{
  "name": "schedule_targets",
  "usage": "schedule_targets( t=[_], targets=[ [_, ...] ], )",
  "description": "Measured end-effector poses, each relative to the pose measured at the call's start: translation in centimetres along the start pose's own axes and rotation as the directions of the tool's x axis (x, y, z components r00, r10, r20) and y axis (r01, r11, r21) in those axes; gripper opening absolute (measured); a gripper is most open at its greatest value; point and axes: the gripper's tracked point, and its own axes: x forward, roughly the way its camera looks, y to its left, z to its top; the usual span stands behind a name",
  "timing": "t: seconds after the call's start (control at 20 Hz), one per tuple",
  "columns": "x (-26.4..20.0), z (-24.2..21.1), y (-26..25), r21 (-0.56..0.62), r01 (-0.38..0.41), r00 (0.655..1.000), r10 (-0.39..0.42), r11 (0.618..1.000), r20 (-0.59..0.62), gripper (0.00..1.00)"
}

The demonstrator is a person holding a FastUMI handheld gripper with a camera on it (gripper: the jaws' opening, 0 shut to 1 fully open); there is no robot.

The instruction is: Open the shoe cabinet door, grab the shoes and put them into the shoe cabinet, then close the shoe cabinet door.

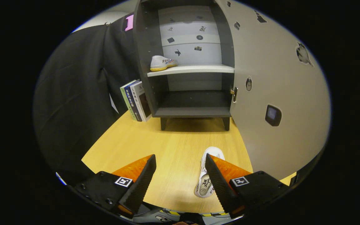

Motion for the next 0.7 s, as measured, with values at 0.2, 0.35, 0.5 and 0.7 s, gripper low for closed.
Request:
schedule_targets(
  t=[0.2,0.35,0.5,0.7],
  targets=[
    [1.8,-4.5,-0.9,0.013,0.001,0.991,0.001,1.0,-0.131,0.98],
    [3.3,-7.2,-1.0,0.06,0.004,0.976,0.009,0.998,-0.219,0.98],
    [4.8,-8.8,-1.4,0.086,0.027,0.963,-0.003,0.996,-0.269,0.98],
    [7.0,-9.4,-2.7,0.056,0.074,0.955,-0.055,0.996,-0.29,0.98]
  ],
)
